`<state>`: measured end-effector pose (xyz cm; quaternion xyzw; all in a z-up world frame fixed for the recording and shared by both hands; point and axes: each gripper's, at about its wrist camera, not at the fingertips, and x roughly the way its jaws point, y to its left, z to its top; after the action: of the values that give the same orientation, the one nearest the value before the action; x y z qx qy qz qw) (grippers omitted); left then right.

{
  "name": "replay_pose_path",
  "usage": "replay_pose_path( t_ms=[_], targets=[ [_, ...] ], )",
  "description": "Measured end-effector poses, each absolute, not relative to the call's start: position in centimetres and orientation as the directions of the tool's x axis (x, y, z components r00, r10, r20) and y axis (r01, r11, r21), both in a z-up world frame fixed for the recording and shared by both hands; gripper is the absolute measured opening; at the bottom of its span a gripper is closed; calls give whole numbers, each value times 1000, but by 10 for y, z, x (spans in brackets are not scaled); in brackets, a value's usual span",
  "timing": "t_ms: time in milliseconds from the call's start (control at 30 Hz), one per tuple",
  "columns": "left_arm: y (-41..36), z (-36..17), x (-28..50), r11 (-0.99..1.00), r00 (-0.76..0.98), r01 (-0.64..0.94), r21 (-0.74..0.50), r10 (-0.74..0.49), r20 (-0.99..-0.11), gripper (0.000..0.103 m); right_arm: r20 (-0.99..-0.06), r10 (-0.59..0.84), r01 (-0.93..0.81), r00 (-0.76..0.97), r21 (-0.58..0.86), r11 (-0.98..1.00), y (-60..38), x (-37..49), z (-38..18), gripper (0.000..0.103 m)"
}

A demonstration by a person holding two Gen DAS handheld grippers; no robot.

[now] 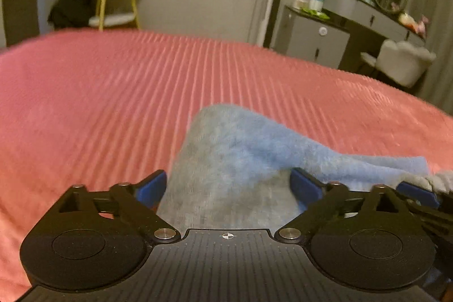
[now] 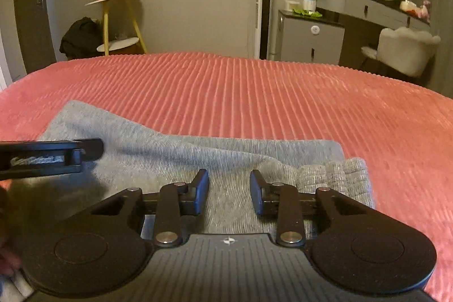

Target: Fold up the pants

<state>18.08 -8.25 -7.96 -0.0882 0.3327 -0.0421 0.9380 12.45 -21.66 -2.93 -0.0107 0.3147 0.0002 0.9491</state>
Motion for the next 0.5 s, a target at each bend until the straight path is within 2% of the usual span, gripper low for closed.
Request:
replay_pose_path(
  t_ms=[100,267,333,367,400,500],
  targets=[
    [-71,-84,177,963,768,9,-269,-179,-615,102,-574,-5,-13,819,-27,1000,-213,119,-35,32],
    [-62,-74,150,971,749,53,-232,-192,-634,102,-615,36,-55,787,-13,998,-213,111,-25,33],
    [-58,-68,134,973,738,70,-220,-199,-645,102,-653,83,-67,753,49,997,-218,100,-17,37],
    [-54,-66,123,972,733,80,-219,-206,-648,102,-672,124,-82,730,94,992,-221,92,-17,44],
    [-53,-66,117,974,731,78,-215,-202,-652,102,-678,154,-94,719,125,988,-223,80,-18,47],
    [-52,-69,97,975,705,79,-210,-203,-680,102,-696,138,-123,705,71,990,-216,45,-17,47]
  ],
)
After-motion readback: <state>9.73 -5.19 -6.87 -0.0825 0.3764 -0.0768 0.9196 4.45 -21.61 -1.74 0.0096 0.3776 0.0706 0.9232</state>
